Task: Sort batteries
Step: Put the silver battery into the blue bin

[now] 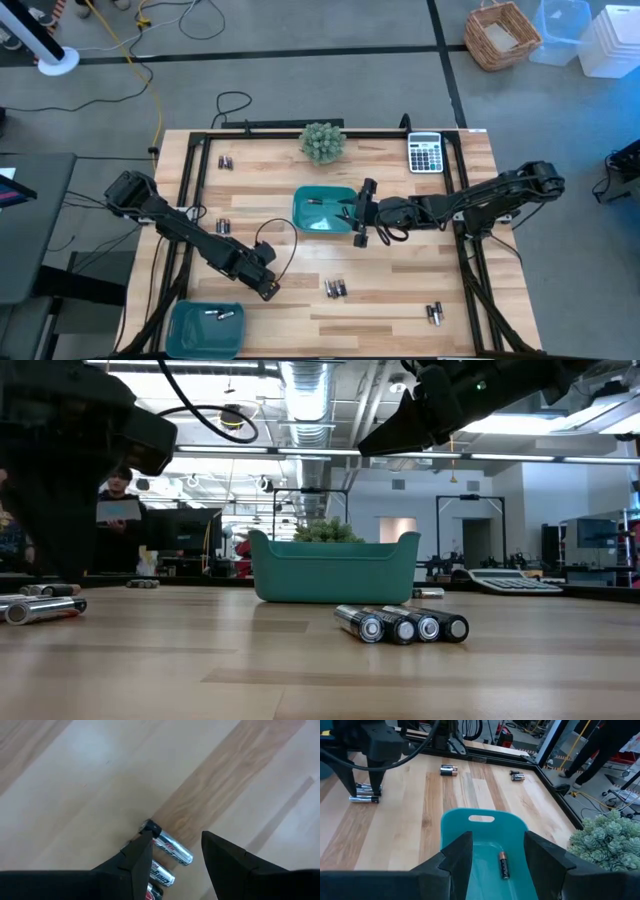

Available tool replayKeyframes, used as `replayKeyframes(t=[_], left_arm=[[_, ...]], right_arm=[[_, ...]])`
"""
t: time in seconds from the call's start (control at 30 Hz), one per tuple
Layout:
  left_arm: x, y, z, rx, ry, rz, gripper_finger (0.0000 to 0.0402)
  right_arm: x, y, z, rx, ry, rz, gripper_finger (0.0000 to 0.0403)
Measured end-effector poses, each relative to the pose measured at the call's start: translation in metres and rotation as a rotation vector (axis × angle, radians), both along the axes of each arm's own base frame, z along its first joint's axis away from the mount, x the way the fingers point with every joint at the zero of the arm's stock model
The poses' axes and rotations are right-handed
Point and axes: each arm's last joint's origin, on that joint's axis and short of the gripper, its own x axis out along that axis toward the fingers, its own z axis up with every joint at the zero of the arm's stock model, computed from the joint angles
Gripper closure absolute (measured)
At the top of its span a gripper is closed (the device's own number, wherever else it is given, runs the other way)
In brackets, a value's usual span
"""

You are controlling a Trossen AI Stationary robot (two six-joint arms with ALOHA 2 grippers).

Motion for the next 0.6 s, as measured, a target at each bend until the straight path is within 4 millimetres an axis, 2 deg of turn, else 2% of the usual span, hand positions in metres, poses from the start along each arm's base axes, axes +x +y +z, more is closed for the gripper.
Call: replayKeyframes(t=[0.6], left_arm=[[0.0003, 0.0024, -0.0048, 0.036, 0.024, 0.007, 0.0238]], right_arm=[[0.0, 0.0001, -0.0001, 0.0, 0.0, 0.0, 0.021]])
